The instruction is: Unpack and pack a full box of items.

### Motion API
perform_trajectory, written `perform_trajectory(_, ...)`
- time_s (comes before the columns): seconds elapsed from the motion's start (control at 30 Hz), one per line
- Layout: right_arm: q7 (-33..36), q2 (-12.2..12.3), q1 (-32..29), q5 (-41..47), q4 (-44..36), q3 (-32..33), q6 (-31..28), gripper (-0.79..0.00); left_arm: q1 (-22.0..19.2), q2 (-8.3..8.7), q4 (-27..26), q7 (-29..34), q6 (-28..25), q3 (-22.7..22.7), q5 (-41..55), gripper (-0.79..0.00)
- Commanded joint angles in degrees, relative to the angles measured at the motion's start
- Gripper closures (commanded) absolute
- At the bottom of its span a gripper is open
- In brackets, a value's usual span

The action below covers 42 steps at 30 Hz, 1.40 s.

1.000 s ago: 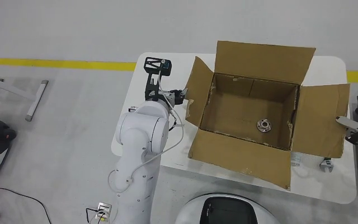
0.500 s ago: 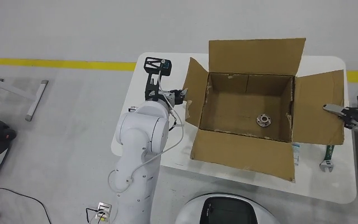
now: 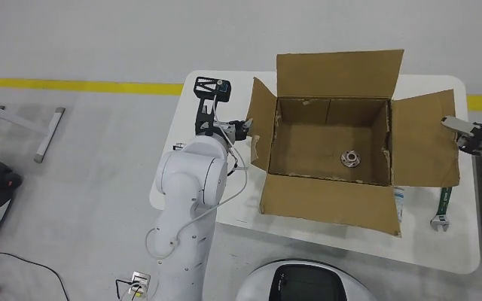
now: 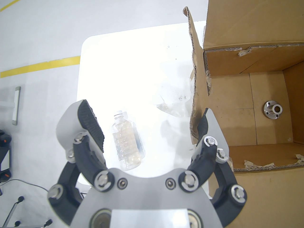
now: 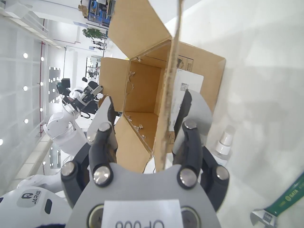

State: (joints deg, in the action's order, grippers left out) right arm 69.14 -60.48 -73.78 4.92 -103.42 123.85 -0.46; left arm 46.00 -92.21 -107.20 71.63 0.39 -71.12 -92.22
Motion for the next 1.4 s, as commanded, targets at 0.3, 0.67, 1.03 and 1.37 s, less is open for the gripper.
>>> perform_trajectory(0.3, -6.0, 0.6, -3.3, 1.0, -12.0, -1.1, -0.5, -0.785, 0.0, 0.0, 0.0, 0.0, 0.0, 0.0, 0.0, -0.785)
perform_trajectory(0.67, -9.8, 2.0, -0.4, -6.4, -12.3, -6.5, 4.4, -0.785, 0.0, 0.0, 0.0, 0.0, 0.0, 0.0, 0.0, -0.785)
perform_trajectory(1.03, -14.3, 2.5, -5.7, -4.5, -13.2, 4.6, 5.3, -0.785, 0.0, 0.0, 0.0, 0.0, 0.0, 0.0, 0.0, -0.785)
perform_trajectory(1.37, -19.7, 1.8, -11.7, 1.8, -23.7, 9.1, -1.9, -0.785, 0.0, 0.0, 0.0, 0.0, 0.0, 0.0, 0.0, -0.785)
